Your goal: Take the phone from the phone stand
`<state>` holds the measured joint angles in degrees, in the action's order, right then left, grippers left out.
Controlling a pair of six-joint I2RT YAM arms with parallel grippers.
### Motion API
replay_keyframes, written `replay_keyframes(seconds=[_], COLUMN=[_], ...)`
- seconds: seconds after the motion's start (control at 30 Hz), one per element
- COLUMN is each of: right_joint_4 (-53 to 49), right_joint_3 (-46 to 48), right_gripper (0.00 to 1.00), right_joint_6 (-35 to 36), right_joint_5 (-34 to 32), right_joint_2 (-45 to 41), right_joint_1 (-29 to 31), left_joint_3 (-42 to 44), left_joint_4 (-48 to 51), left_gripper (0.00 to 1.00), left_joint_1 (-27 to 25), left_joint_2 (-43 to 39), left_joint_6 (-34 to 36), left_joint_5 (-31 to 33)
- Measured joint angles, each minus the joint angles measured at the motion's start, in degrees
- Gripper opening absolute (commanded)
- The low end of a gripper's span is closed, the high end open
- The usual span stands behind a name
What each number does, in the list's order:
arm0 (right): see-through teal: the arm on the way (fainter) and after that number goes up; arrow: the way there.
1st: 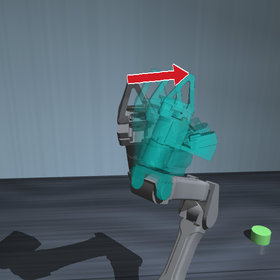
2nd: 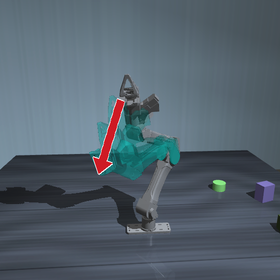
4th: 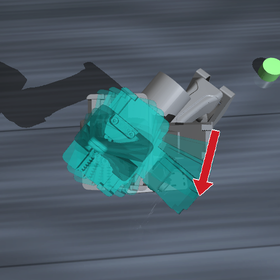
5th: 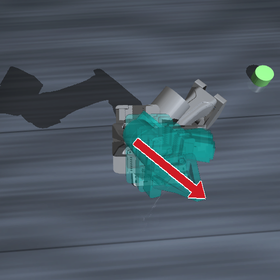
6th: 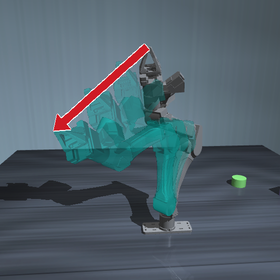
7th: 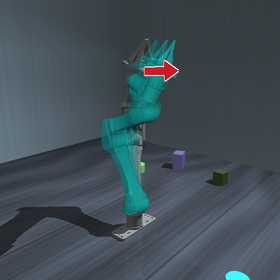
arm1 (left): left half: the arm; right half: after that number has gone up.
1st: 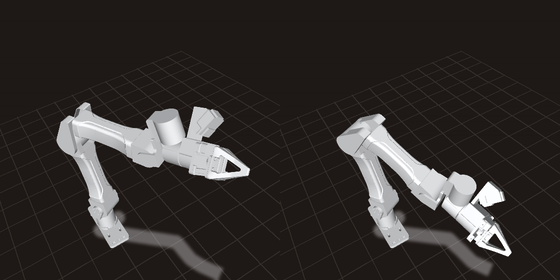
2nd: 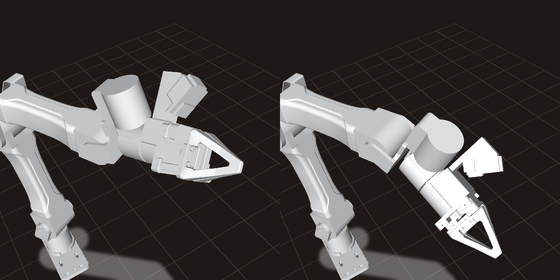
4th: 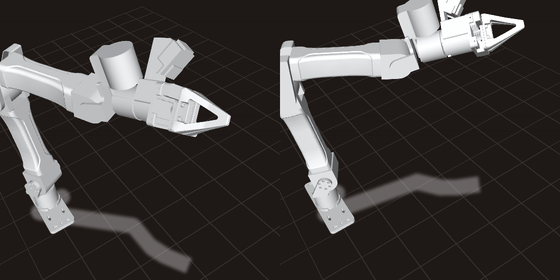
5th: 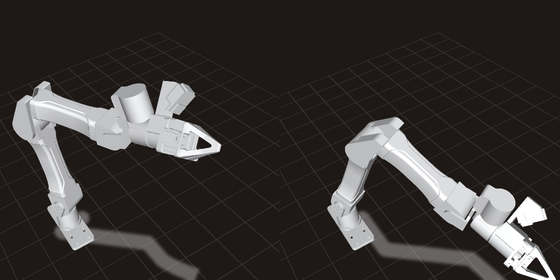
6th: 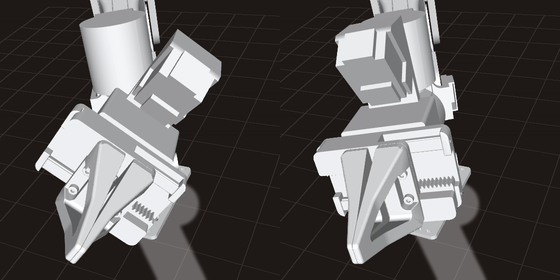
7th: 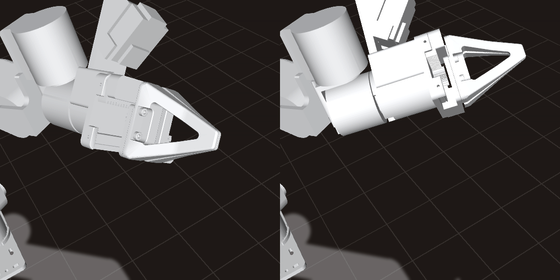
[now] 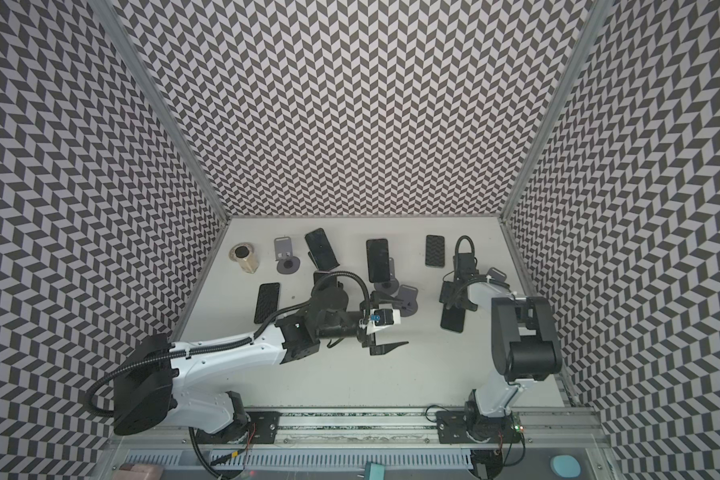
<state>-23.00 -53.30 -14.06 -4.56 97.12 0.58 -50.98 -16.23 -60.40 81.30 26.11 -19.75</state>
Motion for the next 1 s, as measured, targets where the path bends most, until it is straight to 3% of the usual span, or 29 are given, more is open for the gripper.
replay_keyframes(seconds=[0.67, 1.0], right_joint_4=[-1.57, -2.10], right_joint_3=[-11.98, -14.84], right_gripper=[0.02, 0.16], right_joint_6=[2.05, 2.01], right_joint_5=[-1.99, -2.54], right_joint_2=[8.04, 11.19], right_joint_1=[-2.27, -2.43], left_joint_3=[0.09, 0.09], left_joint_4=[0.00, 0.00], left_gripper=[0.96, 0.96], left_joint_1=[0.00, 0.00], left_joint_2=[0.00, 0.00], left_joint_6=[0.17, 0.17], left_joint_5=[0.44, 0.44])
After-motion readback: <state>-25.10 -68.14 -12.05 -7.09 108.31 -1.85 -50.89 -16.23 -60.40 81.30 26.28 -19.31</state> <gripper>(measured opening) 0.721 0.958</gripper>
